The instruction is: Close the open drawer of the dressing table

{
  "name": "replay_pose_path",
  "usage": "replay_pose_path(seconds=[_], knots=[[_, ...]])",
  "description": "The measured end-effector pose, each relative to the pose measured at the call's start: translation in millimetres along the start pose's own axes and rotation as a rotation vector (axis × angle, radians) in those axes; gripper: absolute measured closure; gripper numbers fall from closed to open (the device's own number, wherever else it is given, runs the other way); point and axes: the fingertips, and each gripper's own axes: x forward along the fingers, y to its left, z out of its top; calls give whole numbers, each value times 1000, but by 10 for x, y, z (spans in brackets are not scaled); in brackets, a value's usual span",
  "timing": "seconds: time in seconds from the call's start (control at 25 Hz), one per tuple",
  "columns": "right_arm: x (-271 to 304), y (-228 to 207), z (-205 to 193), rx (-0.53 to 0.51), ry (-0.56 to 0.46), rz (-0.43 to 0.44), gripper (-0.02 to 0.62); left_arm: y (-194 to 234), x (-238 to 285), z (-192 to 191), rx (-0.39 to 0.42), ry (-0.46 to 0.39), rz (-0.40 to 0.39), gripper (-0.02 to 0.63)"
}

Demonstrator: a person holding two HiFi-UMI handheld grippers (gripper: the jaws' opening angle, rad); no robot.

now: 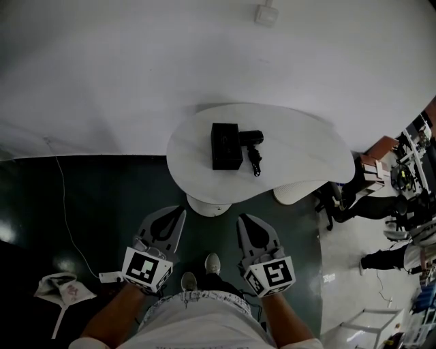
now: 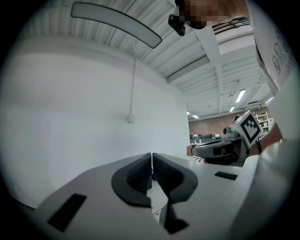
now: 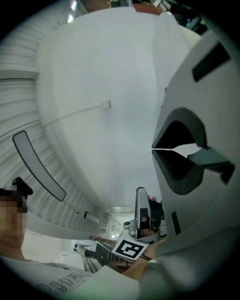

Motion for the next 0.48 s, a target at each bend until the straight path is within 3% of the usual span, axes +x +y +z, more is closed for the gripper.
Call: replay_pose_path(seconds=[0.48], knots=[[16, 21, 57, -1, -9, 19, 588, -14, 23, -28, -14, 0, 5, 583]])
